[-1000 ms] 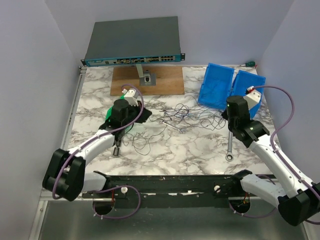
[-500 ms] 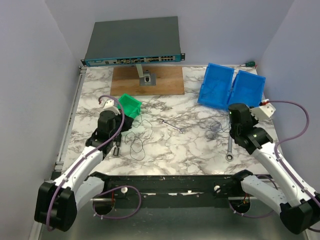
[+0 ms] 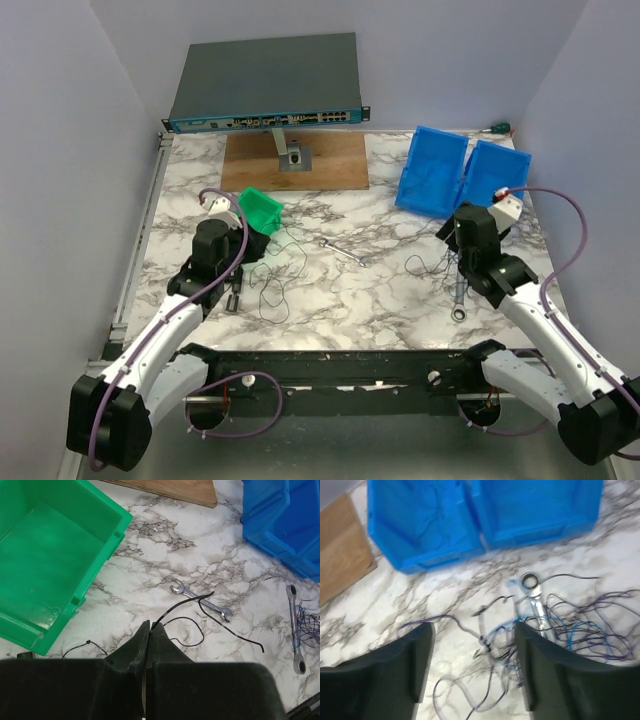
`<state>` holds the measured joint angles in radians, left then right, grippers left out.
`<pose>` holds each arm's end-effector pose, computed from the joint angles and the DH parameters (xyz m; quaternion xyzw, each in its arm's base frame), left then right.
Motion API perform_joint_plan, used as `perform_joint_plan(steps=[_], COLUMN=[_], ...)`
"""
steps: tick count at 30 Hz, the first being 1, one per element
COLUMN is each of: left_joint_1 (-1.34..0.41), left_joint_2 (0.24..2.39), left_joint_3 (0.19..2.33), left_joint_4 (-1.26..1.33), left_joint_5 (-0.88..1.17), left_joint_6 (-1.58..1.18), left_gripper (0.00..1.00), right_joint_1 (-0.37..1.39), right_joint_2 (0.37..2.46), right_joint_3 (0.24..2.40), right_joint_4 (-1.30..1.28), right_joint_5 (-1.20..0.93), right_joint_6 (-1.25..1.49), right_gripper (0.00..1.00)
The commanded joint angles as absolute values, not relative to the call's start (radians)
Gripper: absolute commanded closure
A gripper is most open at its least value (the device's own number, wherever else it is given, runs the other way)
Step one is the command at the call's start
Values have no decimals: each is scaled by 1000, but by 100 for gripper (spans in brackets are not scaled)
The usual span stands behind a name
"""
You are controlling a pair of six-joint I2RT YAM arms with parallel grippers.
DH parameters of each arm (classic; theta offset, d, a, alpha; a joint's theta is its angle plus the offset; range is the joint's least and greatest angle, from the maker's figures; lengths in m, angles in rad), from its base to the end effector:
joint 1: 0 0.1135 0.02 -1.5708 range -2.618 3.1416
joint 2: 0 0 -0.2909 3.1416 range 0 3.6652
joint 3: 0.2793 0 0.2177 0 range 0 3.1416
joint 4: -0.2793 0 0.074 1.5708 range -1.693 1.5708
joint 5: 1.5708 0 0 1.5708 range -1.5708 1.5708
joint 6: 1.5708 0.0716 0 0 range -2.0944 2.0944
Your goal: Untangle the cables
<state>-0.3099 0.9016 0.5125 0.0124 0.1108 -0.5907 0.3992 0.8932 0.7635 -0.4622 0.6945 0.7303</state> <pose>0.1794 -0.0658 0.2644 -0.0847 0.8220 -0.2855 0.4855 0.1652 0.0200 0.3006 0.2946 0.7922 -0.0171 0.5342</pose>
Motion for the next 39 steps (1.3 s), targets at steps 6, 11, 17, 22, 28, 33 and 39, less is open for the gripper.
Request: perform_joint_plan(steps=[6,11,17,22,28,33,39], left_joint_1=[-354,-424,-502,-526,-526,-526,-525], left_joint_2=[827,778,707,702,713,610,493], left_joint_3=[588,624,590,550,557,539,481], left_joint_4=[-302,-500,-598,-652,-716,-823,-833], left_joint_5=[69,-23,-98,-156,-194,-305,-329], left_joint_6=[-566,-600,-731,-813,-861,-1088,-1236], left_gripper=[90,85,87,94,61,1,1], right_joint_1=[398,401,420,454,500,556,577], right_joint_2=[961,1013,1104,1157,1172,1214,1214], right_joint_3=[788,799,733,635,536,519,500], right_joint_4=[-333,-243,-66,101,270,328,367], right_joint_5=[231,88,8,-39,-60,-58,-67], right_joint_6=[486,471,515,533,580,594,605], right_gripper=[0,0,0,0,0,0,0])
